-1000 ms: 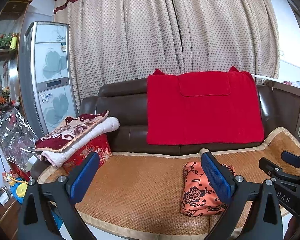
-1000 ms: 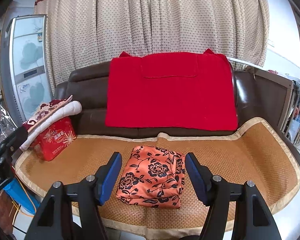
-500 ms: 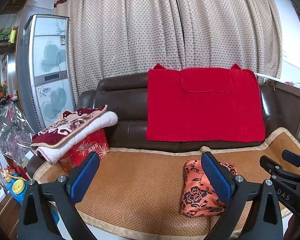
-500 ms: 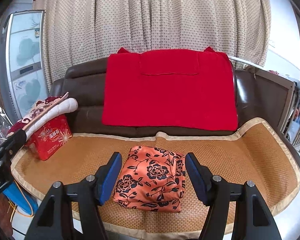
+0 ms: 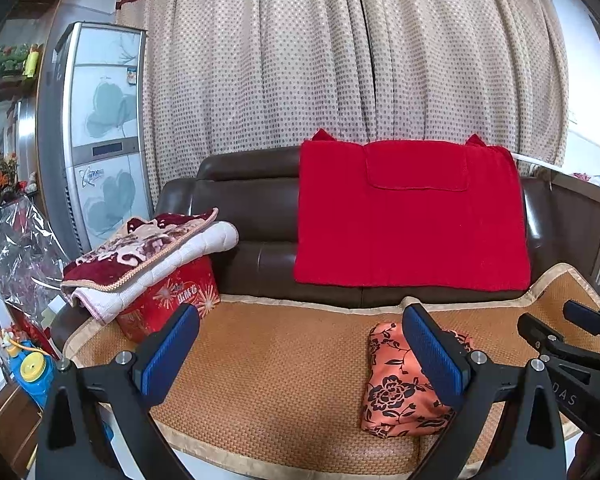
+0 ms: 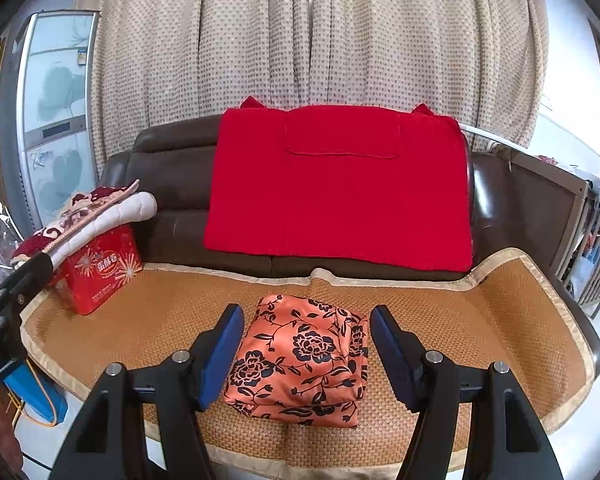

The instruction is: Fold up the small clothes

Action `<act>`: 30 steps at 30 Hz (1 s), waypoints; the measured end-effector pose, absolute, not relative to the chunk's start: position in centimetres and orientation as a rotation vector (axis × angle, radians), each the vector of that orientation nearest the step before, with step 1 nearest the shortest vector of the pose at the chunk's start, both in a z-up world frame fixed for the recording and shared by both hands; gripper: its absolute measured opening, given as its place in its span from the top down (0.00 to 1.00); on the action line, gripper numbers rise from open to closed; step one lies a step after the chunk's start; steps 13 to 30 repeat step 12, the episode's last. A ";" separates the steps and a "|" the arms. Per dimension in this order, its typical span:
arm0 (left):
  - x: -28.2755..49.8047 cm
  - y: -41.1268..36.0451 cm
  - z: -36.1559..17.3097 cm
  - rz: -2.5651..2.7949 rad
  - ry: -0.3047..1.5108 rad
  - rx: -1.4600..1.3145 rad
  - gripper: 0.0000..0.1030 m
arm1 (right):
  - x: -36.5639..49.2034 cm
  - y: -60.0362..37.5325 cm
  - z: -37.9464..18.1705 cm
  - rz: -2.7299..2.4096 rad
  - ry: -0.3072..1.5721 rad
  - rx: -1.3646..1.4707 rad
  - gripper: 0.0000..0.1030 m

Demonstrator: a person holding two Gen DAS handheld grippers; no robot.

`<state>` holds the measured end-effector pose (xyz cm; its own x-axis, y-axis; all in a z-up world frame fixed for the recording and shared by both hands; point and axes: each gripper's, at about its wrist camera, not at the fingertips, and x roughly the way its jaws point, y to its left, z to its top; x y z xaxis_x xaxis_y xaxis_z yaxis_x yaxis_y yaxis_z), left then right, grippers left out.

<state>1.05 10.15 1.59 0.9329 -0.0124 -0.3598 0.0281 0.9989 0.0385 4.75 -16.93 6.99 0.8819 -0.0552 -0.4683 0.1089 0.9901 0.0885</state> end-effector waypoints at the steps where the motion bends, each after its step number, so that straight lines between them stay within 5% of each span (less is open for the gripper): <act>1: 1.4 10.2 1.4 -0.018 0.372 0.042 0.02 | 5.2 -16.9 6.8 -0.084 0.490 0.112 0.32; 12: 11.1 11.0 -3.0 -0.074 0.492 -0.034 0.02 | 13.1 -20.2 1.7 -0.063 0.595 0.180 0.33; 30: 11.1 11.0 -3.0 -0.074 0.492 -0.034 0.02 | 13.1 -20.2 1.7 -0.063 0.595 0.180 0.33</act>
